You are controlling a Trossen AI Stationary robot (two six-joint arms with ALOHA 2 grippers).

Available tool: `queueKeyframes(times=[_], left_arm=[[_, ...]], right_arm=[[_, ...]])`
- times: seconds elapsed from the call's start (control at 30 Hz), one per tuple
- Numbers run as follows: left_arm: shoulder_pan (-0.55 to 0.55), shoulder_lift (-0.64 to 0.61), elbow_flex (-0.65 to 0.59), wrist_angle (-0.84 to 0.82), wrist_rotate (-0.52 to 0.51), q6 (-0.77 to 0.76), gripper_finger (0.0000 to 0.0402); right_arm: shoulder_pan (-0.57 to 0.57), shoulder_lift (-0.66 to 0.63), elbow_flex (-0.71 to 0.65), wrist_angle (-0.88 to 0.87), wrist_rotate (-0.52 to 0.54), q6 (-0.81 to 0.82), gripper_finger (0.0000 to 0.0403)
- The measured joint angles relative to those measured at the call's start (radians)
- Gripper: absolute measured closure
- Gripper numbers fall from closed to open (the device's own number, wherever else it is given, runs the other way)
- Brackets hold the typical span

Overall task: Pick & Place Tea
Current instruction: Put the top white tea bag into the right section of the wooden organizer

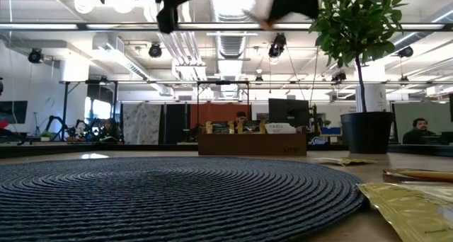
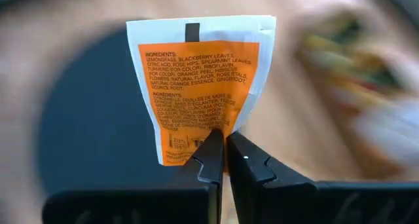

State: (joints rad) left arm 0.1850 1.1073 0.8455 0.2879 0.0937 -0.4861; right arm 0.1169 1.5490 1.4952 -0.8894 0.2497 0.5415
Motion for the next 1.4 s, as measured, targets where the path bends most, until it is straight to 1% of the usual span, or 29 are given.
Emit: queueKeyframes(times=[0.13,0.27,0.4,0.47,0.53,0.6,0.67,0.77,0.83,0.97,1.07,1.17,1.27,1.4], left_arm=[[-0.058,-0.001,0.058,-0.001,-0.004,0.25,0.0396],[-0.129,-0.001,0.123,-0.06,-0.051,0.411,0.0396],[-0.192,-0.001,0.201,-0.232,-0.115,0.532,0.0396],[-0.215,0.002,0.255,-0.35,-0.118,0.555,0.0396],[-0.227,0.015,0.326,-0.485,-0.104,0.561,0.0396],[-0.232,0.041,0.398,-0.612,-0.109,0.561,0.0396],[-0.232,0.076,0.47,-0.703,-0.132,0.545,0.0396],[-0.232,0.136,0.563,-0.778,-0.164,0.547,0.0379],[-0.236,0.17,0.605,-0.78,-0.18,0.58,0.0355],[-0.254,0.235,0.657,-0.797,-0.179,0.681,0.0299],[-0.278,0.261,0.674,-0.799,-0.18,0.761,0.0274],[-0.31,0.265,0.676,-0.787,-0.179,0.831,0.0267],[-0.325,0.256,0.674,-0.773,-0.17,0.837,0.0266],[-0.324,0.252,0.674,-0.745,-0.11,0.828,0.0266]], right_arm=[[-0.067,-0.067,-0.084,0.31,-0.34,-0.02,0.039],[-0.141,-0.11,-0.172,0.546,-0.654,0.046,0.039],[-0.189,-0.119,-0.274,0.837,-1.007,0.195,0.039],[-0.2,-0.114,-0.322,0.99,-1.124,0.307,0.039],[-0.208,-0.108,-0.37,1.122,-1.198,0.416,0.039],[-0.211,-0.088,-0.409,1.218,-1.237,0.5,0.039],[-0.211,-0.08,-0.446,1.263,-1.255,0.558,0.039],[-0.209,-0.065,-0.471,1.3,-1.27,0.592,0.039],[-0.209,-0.06,-0.475,1.3,-1.272,0.595,0.039],[-0.21,-0.06,-0.478,1.308,-1.272,0.579,0.039],[-0.209,-0.061,-0.47,1.346,-1.272,0.577,0.039],[-0.209,-0.064,-0.454,1.355,-1.271,0.567,0.039],[-0.21,-0.063,-0.443,1.352,-1.268,0.551,0.039],[-0.216,-0.063,-0.44,1.353,-1.268,0.551,0.039]])
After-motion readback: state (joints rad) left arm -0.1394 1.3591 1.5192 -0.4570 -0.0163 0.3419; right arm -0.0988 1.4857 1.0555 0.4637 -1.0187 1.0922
